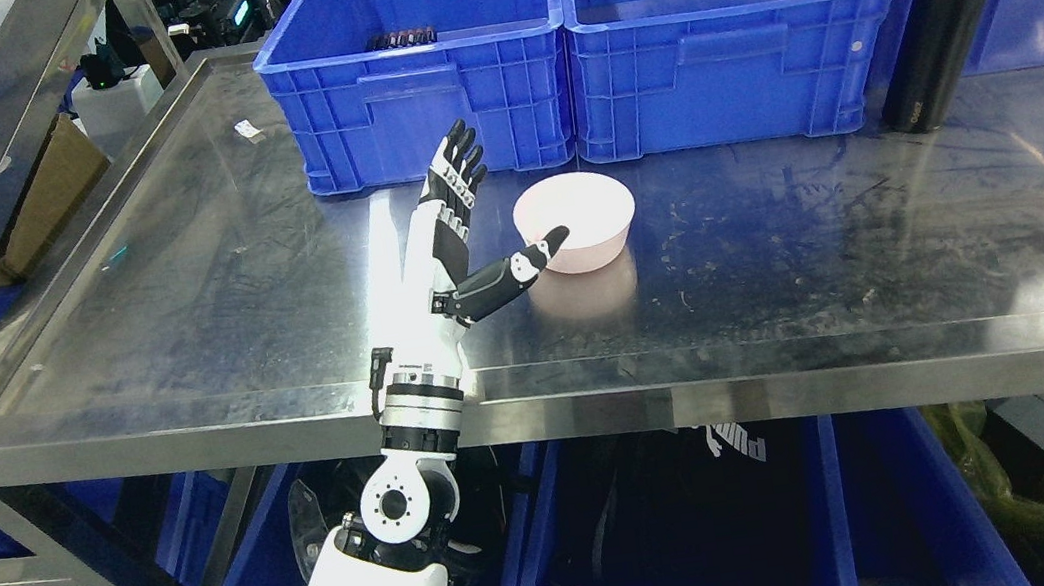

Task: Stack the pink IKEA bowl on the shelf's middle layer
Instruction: 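Raise the left hand and move it over the pink bowl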

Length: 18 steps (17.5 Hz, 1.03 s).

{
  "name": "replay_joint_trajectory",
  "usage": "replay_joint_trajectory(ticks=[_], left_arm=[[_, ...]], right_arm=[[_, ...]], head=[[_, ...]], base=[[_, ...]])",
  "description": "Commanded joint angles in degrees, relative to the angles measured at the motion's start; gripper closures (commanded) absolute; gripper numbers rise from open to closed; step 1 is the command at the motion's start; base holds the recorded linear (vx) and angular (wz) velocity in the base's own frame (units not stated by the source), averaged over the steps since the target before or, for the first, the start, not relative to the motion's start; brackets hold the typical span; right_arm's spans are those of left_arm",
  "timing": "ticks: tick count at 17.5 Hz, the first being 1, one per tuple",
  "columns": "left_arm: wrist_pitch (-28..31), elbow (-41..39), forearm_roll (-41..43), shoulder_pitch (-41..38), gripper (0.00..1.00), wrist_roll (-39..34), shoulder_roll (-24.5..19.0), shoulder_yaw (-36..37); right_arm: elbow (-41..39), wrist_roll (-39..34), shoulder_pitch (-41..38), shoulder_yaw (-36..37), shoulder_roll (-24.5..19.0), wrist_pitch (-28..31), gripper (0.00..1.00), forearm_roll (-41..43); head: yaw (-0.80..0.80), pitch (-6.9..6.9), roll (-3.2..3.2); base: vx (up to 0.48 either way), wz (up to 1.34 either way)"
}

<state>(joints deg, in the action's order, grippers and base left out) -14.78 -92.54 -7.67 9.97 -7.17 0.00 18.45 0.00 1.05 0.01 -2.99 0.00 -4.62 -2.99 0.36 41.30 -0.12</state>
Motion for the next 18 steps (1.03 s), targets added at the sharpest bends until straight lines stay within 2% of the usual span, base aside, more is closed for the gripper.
replay_joint_trajectory(ticks=[1,4,6,8,9,11,12,13,14,15,17,18], left_arm=[[-0.9,0.0,0.1,0.0,0.00,0.2,-1.0,2.5],[-3.0,0.0,2.0,2.5,0.00,1.2,-1.0,4.4],[-2.4,0.1,8.7,7.9,0.00,2.3,-1.0,4.5],[-1.0,0.3,20.9,14.8,0.00,4.3,-1.0,4.6],[-0.3,0.7,28.9,16.8,0.00,7.5,-1.0,4.6],[-0.2,1.0,41.6,18.7,0.00,24.1,-3.0,3.8],[-0.6,0.8,43.8,20.9,0.00,33.4,-5.5,3.3],[-0.9,0.7,44.4,22.7,0.01,38.9,-8.0,2.8],[-1.4,0.7,44.8,24.2,0.02,40.7,-9.5,2.4],[-1.9,0.8,44.9,24.8,0.02,40.5,-9.1,1.7],[-8.5,0.7,44.8,22.5,0.00,40.5,-6.6,-2.2],[-9.8,0.8,44.8,19.5,0.00,40.6,-4.9,-3.8]], right_arm=[[-1.0,0.0,-0.2,0.0,1.0,0.0,0.00,0.0],[-1.0,0.0,-0.3,0.0,1.0,0.0,0.00,0.0],[-1.0,0.0,-0.2,0.0,1.0,0.0,0.00,0.0],[-1.0,0.0,-0.2,0.0,1.0,0.0,0.00,0.0],[-1.0,0.0,-0.2,0.0,1.0,0.0,0.00,0.0],[-1.0,0.0,-0.2,0.0,1.0,0.0,0.00,0.0],[-1.0,0.0,-0.2,0.0,1.0,0.0,0.00,0.0],[-1.0,0.0,-0.2,0.0,1.0,0.0,0.00,0.0],[-1.0,0.0,-0.3,0.0,1.0,0.0,0.00,0.0],[-1.0,0.0,-0.2,0.0,1.0,0.0,0.00,0.0],[-1.0,0.0,-0.2,0.0,1.0,0.0,0.00,0.0],[-1.0,0.0,-0.2,0.0,1.0,0.0,0.00,0.0]], head=[[0.00,0.00,0.00],[0.00,0.00,0.00],[0.00,0.00,0.00],[0.00,0.00,0.00],[0.00,0.00,0.00],[0.00,0.00,0.00],[0.00,0.00,0.00],[0.00,0.00,0.00],[0.00,0.00,0.00],[0.00,0.00,0.00],[0.00,0.00,0.00],[0.00,0.00,0.00]], base=[[0.083,0.04],[0.048,0.04],[0.000,0.03],[-0.008,-0.02],[-0.015,0.00],[-0.008,0.00],[0.000,0.00],[-0.002,-0.01],[-0.002,-0.01],[0.000,0.00],[0.000,0.00],[0.000,0.00]])
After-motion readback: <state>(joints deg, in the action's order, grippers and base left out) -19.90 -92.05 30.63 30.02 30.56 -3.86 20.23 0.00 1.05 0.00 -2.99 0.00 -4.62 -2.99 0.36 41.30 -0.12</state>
